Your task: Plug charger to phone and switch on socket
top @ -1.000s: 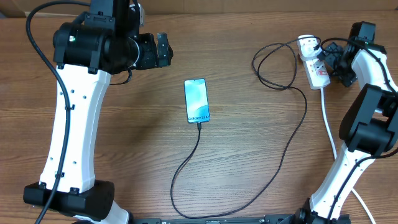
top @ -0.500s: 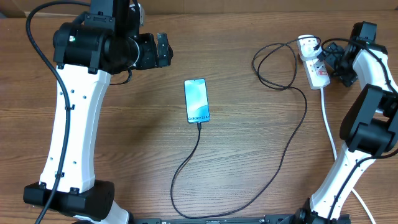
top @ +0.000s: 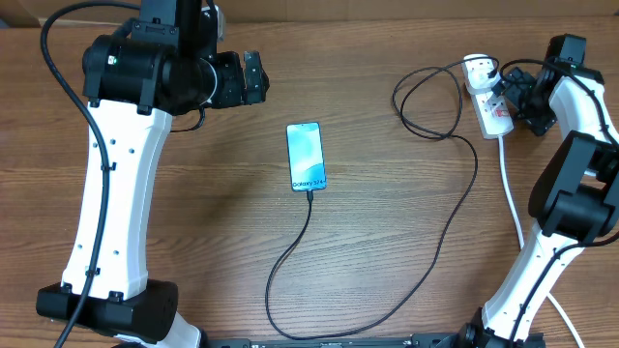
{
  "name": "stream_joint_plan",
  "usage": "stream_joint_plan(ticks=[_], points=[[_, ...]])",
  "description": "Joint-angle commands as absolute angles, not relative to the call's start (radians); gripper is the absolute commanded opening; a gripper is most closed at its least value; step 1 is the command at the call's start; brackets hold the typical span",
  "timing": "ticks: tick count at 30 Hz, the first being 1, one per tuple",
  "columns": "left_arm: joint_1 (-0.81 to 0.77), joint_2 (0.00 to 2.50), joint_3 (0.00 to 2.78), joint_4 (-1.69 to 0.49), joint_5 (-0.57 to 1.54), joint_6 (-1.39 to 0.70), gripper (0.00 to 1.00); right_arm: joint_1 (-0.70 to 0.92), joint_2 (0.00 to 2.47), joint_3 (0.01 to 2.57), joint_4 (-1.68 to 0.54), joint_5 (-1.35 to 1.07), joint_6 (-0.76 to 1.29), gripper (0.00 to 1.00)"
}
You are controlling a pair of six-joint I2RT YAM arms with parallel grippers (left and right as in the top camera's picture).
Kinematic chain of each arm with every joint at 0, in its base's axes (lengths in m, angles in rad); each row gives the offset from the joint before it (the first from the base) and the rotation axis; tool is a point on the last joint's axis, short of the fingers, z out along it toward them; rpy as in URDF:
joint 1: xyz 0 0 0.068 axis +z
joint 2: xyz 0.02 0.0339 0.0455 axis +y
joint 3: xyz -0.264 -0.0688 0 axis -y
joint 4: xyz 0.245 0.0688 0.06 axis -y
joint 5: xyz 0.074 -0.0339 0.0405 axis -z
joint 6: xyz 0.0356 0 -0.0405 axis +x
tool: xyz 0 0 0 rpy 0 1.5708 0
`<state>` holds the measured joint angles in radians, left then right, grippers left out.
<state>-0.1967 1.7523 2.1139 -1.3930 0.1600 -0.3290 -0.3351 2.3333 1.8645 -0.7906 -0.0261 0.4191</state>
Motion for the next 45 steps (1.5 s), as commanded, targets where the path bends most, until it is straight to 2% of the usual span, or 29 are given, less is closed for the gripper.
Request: stream_joint_plan(ticks=[1, 11, 22, 33, 45], points=[[-0.203, 1.739, 2.117, -1.395, 0.149, -0.306, 1.00, -0.320, 2.370, 1.851, -0.810, -0.054, 0.391, 1.00], [-0.203, 1.739, 2.117, -1.395, 0.149, -0.307, 1.00, -0.348, 2.304, 1.876, -0.861, -0.054, 0.396, 1.00], [-0.203, 1.739, 2.117, -1.395, 0.149, -0.306, 1.00, -0.360, 2.016, 1.876, -0.949, -0.047, 0.397, 1.00], [-0.203, 1.739, 2.117, -1.395, 0.149, -0.306, 0.99, -0.360, 1.758, 1.876, -1.148, -0.047, 0.401, 1.00], [-0.203, 1.739, 2.117, -1.395, 0.149, -0.306, 1.00, -0.359, 1.614, 1.876, -1.382, -0.138, 0.421, 0.97]])
